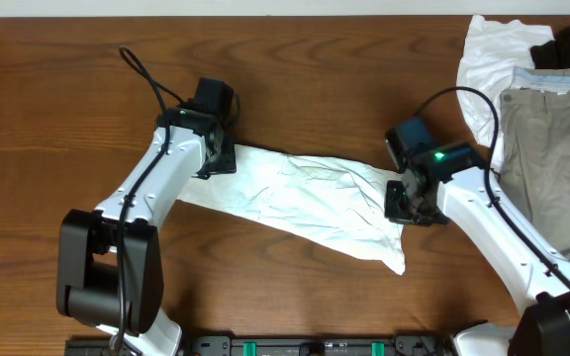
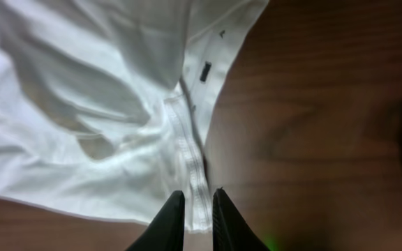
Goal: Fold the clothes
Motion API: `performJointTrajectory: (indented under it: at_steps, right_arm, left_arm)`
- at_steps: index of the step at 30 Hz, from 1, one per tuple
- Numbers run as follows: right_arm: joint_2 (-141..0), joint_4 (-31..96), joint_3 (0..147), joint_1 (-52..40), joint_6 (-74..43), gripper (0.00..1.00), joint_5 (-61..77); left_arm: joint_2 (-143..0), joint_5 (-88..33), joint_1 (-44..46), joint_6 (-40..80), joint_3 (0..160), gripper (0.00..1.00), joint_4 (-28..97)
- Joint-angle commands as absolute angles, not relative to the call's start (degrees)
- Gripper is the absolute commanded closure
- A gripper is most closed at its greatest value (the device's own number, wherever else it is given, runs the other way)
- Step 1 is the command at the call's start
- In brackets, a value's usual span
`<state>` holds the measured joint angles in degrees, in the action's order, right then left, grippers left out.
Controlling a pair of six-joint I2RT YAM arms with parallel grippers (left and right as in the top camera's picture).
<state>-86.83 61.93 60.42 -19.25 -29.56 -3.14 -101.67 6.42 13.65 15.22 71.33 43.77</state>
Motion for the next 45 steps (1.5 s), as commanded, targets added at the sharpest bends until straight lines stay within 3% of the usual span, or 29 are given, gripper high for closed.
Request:
performJointTrajectory:
  at_steps: [1,7,45]
  right_arm:
    - [-87.3,59.6,56.3,-17.3,-29.5,0.86,1.6]
    - [-87.3,53.6,50.1,-16.7,-25.2,0.83,10.4]
    - [-87.3,46.5,43.2,-16.7,-25.7,0.79,6.4]
  left_arm:
    - [-101.7,6.7,13.7,15.8,72.2,0.39,44.3]
    - [-101.7,6.7,13.7,15.8,72.2,0.39,44.3]
    - [-101.7,6.7,13.7,15.8,72.2,0.39,44.4]
